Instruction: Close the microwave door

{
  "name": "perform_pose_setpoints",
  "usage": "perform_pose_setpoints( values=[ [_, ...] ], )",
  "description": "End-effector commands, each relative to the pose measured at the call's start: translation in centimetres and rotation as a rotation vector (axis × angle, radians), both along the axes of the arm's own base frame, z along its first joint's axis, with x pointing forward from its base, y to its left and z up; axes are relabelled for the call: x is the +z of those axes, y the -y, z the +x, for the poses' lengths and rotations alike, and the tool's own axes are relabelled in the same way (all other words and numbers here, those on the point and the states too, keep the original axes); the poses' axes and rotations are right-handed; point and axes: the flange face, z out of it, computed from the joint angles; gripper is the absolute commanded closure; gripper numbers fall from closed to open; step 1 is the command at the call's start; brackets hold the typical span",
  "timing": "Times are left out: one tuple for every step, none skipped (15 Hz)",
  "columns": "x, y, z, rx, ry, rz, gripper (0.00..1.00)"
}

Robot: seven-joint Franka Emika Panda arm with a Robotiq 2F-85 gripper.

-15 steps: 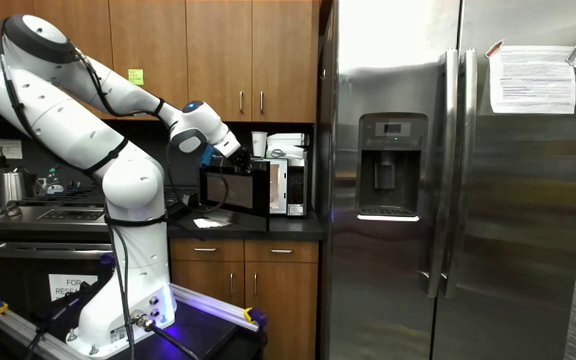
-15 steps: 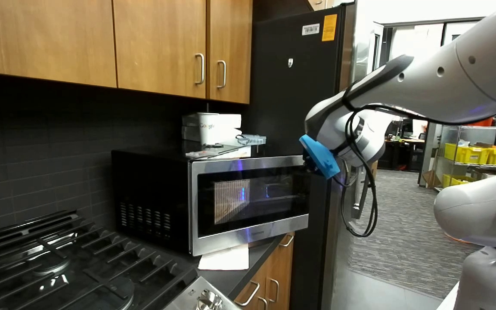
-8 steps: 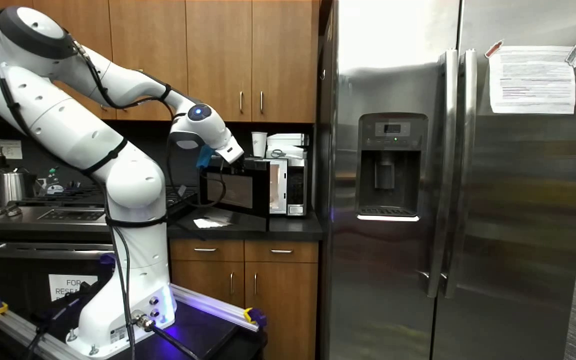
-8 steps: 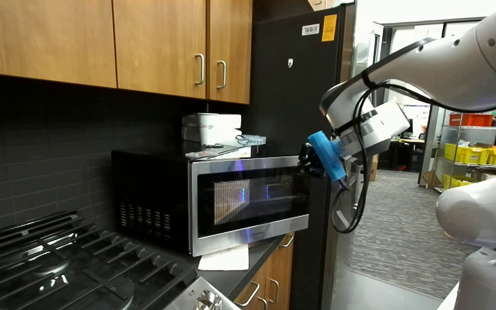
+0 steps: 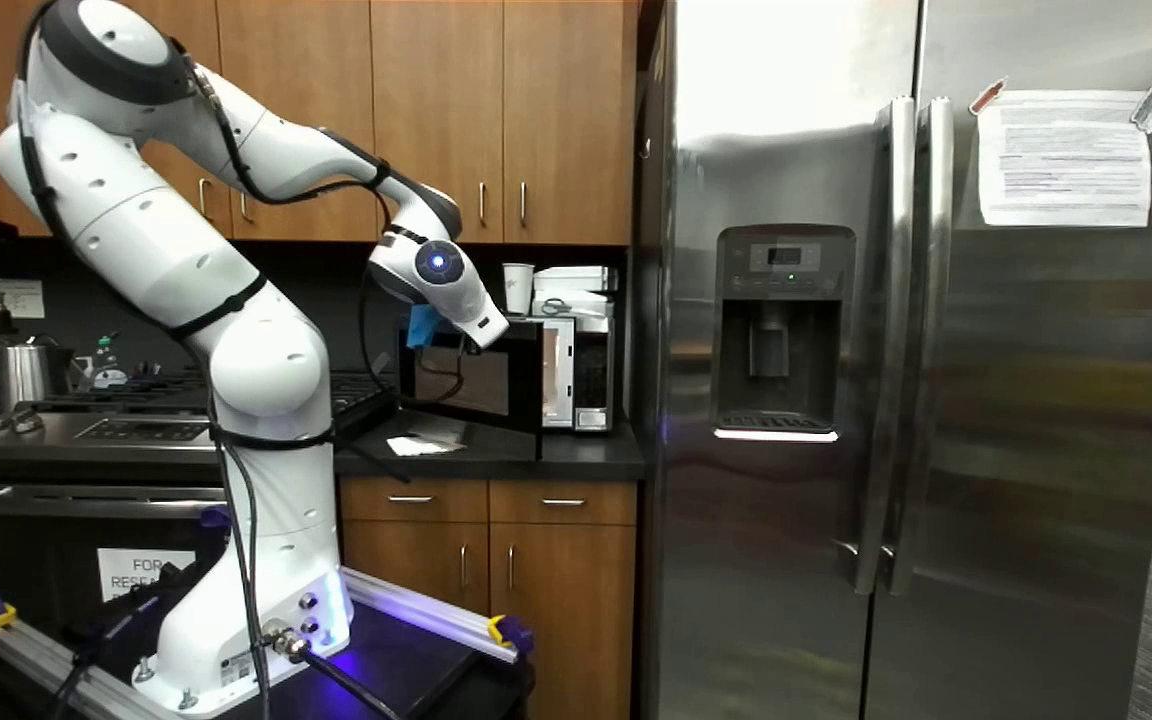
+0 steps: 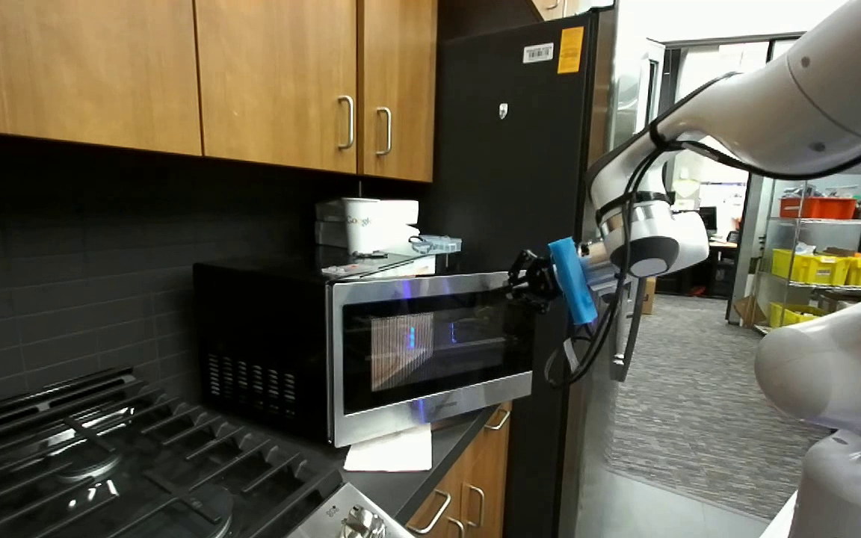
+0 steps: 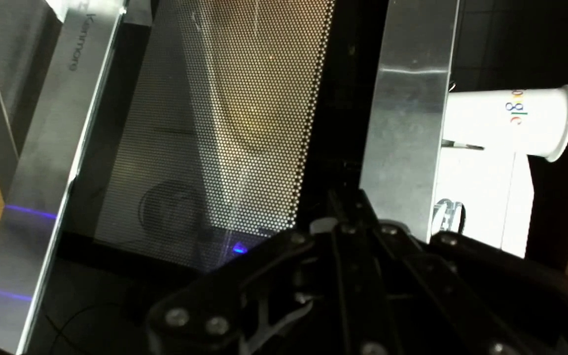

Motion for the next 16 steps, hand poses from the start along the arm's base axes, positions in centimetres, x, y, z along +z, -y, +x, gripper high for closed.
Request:
perform_pose_setpoints(
  values=[
    [-2.0,1.3,1.4,0.034,0.012,0.051,1.0],
    [-2.6,1.7,1.7,0.04,0.011,0.053,1.0],
    [-2.9,1.8,1.8,0.046,0.008,0.059,1.0],
    [-3.0,1.7,1.9,0.05,0.006,0.07,1.0],
    [-3.5,2.0,2.3,0.054,0.012,0.079,1.0],
    [-3.6,2.0,2.6,0.061,0.015,0.091,1.0],
    [-3.5,1.7,2.8,0.064,0.018,0.105,1.0],
    [-3.7,1.8,3.2,0.073,0.024,0.111,1.0],
    [-3.6,1.7,3.4,0.071,0.021,0.114,1.0],
    [-3.5,1.8,3.5,0.066,0.018,0.115,1.0],
    [-3.6,2.3,3.8,0.048,0.014,0.122,1.0],
    [-3.3,2.7,3.8,0.035,0.012,0.127,1.0],
    [-3.2,3.1,4.0,0.022,0.012,0.124,1.0],
    [-2.9,3.5,4.1,0.009,0.015,0.12,1.0],
    [-2.5,3.7,4.3,-0.009,0.012,0.115,1.0],
    [-2.4,4.0,4.6,-0.029,0.008,0.106,1.0]
  ],
)
